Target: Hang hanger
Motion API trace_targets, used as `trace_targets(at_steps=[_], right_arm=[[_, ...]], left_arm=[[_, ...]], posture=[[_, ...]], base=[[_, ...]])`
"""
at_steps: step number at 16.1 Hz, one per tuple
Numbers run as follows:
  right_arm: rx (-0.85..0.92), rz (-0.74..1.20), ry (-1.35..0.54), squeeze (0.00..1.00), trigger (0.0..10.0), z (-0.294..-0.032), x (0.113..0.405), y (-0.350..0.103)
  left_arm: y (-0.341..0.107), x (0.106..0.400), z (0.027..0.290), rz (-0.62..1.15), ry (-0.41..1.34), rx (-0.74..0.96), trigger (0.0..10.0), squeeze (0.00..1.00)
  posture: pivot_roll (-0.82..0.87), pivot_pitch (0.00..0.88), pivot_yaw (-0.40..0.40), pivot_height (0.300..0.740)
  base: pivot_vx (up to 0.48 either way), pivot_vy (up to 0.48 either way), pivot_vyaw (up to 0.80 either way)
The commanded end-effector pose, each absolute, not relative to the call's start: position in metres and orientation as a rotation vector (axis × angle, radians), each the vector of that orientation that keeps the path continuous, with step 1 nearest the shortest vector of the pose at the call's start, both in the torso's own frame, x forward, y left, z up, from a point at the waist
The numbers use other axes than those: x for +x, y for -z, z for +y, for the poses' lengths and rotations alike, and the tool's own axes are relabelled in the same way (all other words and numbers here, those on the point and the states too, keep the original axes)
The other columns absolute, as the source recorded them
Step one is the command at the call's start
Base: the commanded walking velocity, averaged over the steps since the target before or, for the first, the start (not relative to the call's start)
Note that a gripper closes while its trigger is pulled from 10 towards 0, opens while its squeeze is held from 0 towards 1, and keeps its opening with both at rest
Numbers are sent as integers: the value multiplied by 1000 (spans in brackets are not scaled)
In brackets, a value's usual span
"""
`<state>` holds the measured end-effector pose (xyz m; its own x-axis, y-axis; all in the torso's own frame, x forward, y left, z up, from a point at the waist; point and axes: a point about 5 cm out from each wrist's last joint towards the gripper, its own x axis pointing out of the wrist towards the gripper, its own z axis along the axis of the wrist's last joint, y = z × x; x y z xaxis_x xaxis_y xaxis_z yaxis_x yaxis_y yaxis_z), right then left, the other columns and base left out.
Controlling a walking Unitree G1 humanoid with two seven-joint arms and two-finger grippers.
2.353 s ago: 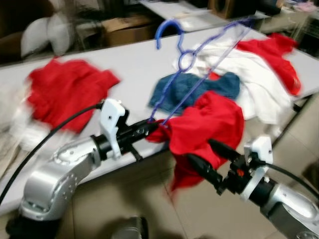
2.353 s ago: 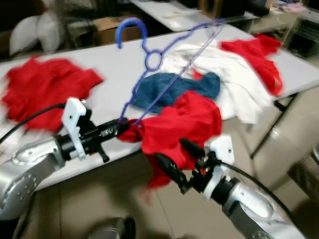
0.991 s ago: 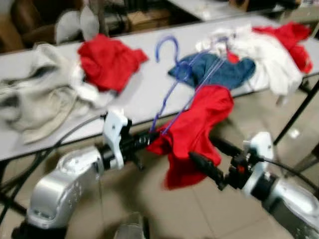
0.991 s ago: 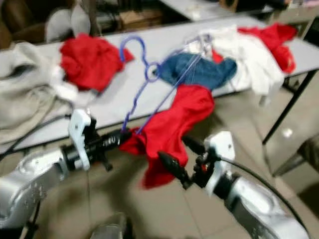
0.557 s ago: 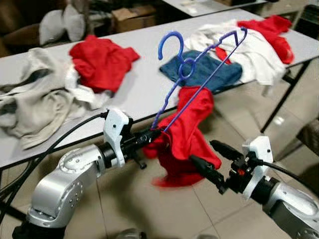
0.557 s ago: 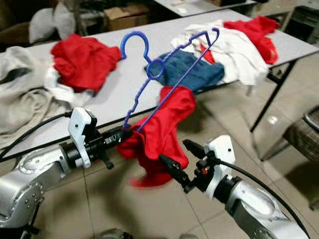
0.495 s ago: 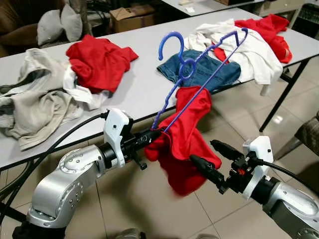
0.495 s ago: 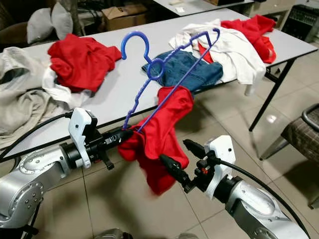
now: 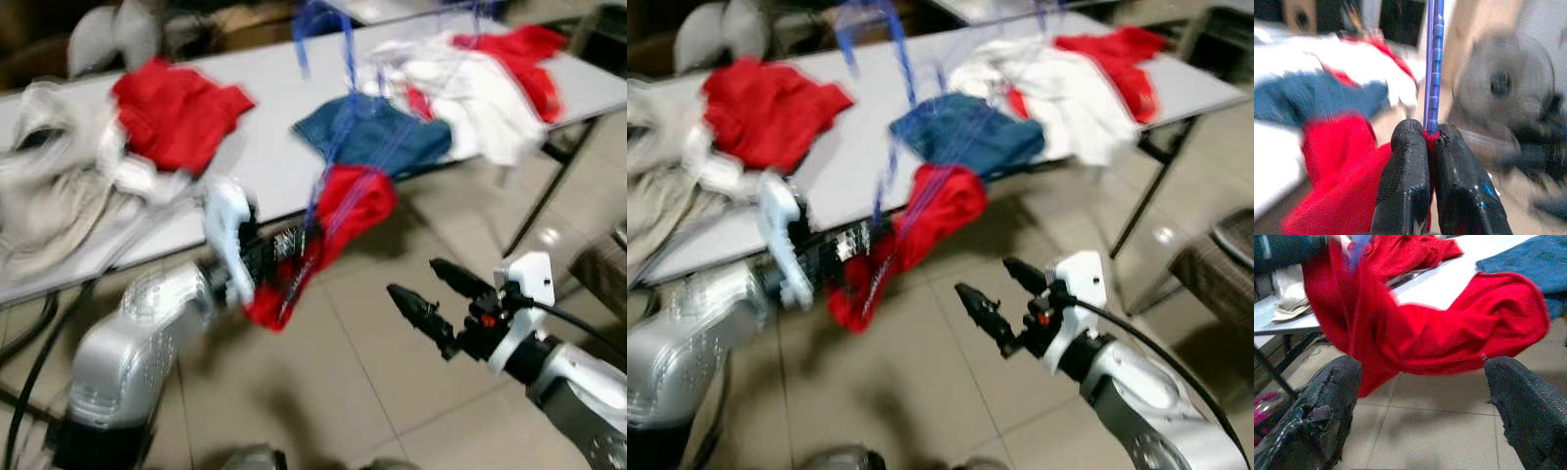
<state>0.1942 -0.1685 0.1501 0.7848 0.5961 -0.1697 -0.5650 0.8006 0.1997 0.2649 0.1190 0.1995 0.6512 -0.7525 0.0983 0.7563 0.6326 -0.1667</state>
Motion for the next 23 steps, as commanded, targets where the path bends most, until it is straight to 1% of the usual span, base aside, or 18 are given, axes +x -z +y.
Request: trace_targets(at_steps=[1,2,4,5,6,7,8,9,10,12,13,15,16,17,18,20,21,23], right_arm=[[131,197,-620,0,10000,-171,196,-154],[138,189,-638,0,10000,-171,193,-156],[158,177,-673,0,10000,-173,185,-159],[165,172,-674,0,10000,-174,184,-160],[186,159,-656,0,10000,-179,185,-162],[185,161,-655,0,10000,-180,185,-162],[177,174,-661,0,10000,-179,185,-159],[171,183,-673,0,10000,-178,186,-157],[163,190,-682,0,10000,-177,186,-156],[151,202,-688,0,10000,-176,185,-155],[143,206,-691,0,10000,-179,186,-155],[126,194,-720,0,10000,-182,185,-159],[128,173,-774,0,10000,-185,182,-167],[128,169,-787,0,10000,-185,181,-168],[144,159,-828,0,10000,-185,179,-173],[142,141,-858,0,10000,-186,178,-179],[115,106,-878,0,10000,-190,180,-189],[95,105,-916,0,10000,-194,179,-197]], left_arm=[[-227,272,125,-155,852,-254,0,0],[-258,274,128,-275,903,-367,0,0],[-302,255,144,-470,1103,-689,0,0],[-310,250,149,-508,1144,-760,0,0],[-325,243,165,-616,1195,-945,0,0],[-326,242,167,-623,1202,-960,0,0],[-308,241,167,-487,1197,-821,0,0],[-291,242,161,-362,1195,-753,0,0],[-279,242,155,-274,1172,-684,0,0],[-250,247,148,-63,1083,-551,0,0],[-219,246,143,150,1041,-305,0,0],[-211,241,144,226,1069,-209,0,0],[-204,236,149,305,1100,-102,0,0],[-202,234,150,332,1114,-83,0,0],[-191,230,152,421,1135,27,0,0],[-177,229,157,502,1134,159,0,0],[-169,237,163,516,1096,249,0,0],[-167,247,167,510,1074,303,0,0]], posture=[[-106,0,48,740],[-110,0,54,740],[-117,0,62,740],[-117,0,64,740],[-114,0,63,740],[-114,0,63,740],[-112,0,59,740],[-107,0,53,740],[-106,0,52,740],[-104,0,46,740],[-106,0,44,740],[-106,0,44,740],[-108,0,43,740],[-108,0,43,740],[-108,0,43,740],[-108,0,43,740],[-107,0,52,740],[-116,0,63,740]], base=[[0,0,0],[0,0,0],[0,0,0],[0,0,0],[0,0,0],[0,0,0],[0,0,0],[0,0,0],[0,0,0],[0,0,0],[0,0,0],[0,0,0],[0,0,0],[0,0,0],[0,0,0],[0,0,0],[0,0,0],[0,0,0]])
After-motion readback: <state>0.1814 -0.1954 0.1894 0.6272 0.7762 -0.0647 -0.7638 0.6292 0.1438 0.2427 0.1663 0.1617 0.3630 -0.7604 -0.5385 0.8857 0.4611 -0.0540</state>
